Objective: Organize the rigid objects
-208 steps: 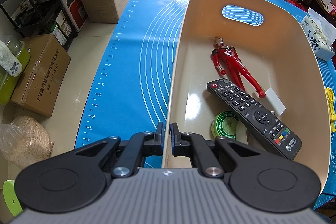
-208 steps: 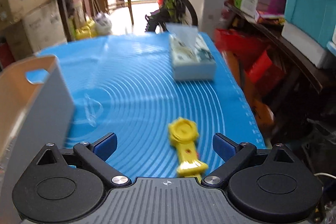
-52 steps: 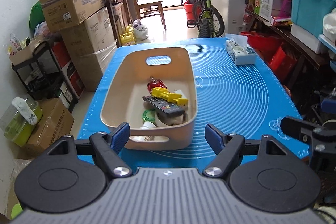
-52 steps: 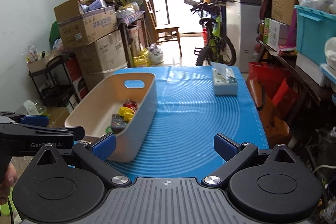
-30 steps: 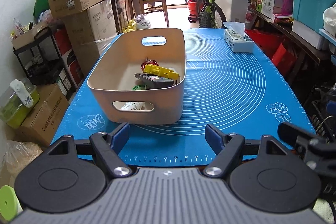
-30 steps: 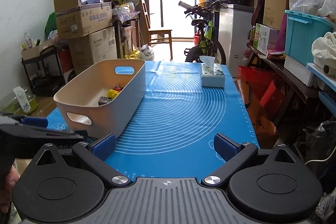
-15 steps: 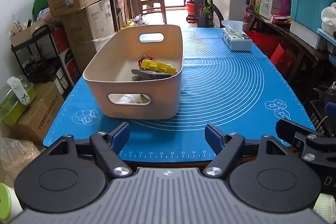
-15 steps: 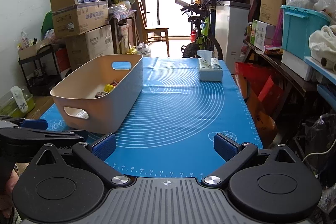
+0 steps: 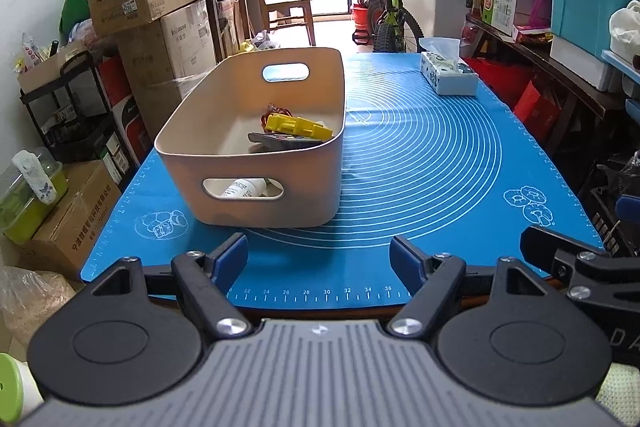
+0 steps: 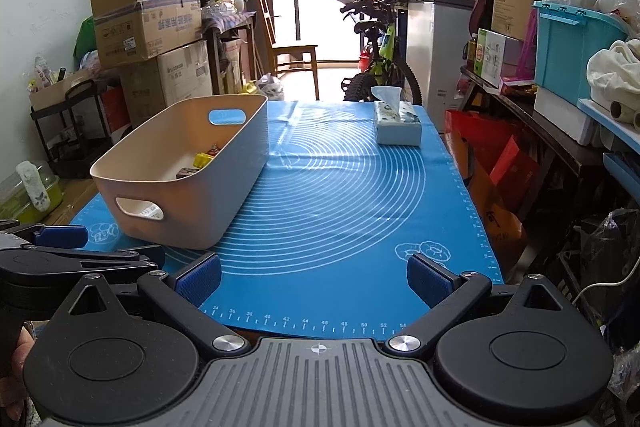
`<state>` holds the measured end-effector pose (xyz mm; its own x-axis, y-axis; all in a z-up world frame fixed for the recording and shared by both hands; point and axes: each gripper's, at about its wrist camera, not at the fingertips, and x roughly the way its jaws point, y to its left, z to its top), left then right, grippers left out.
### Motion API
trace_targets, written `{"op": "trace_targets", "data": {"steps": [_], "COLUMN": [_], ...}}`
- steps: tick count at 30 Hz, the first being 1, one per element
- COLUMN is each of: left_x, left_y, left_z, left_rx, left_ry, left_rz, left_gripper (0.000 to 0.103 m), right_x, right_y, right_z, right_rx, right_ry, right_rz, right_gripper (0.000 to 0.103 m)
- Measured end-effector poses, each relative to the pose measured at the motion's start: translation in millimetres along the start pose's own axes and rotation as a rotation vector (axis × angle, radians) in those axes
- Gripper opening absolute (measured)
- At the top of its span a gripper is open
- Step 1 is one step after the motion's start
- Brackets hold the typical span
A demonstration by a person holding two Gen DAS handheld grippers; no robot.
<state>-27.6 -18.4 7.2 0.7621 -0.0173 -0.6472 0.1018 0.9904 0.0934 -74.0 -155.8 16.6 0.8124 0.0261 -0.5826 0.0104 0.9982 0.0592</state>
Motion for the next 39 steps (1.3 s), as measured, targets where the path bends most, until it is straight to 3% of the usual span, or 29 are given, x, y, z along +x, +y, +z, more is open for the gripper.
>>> {"op": "trace_targets", "data": {"steps": [39], "left_x": [2.2], "left_y": [-2.5], "left_z": [-1.2], "left_rx": [0.007], "left_ry": [0.01], "left_rz": [-0.009], "left_gripper": [0.078], "right_x": [2.3], "right_y": [-0.9], "right_z": [-4.7], "right_rx": [0.024], "right_ry": [0.01], "right_rz": [-0.017], "right_gripper": [0.099]}}
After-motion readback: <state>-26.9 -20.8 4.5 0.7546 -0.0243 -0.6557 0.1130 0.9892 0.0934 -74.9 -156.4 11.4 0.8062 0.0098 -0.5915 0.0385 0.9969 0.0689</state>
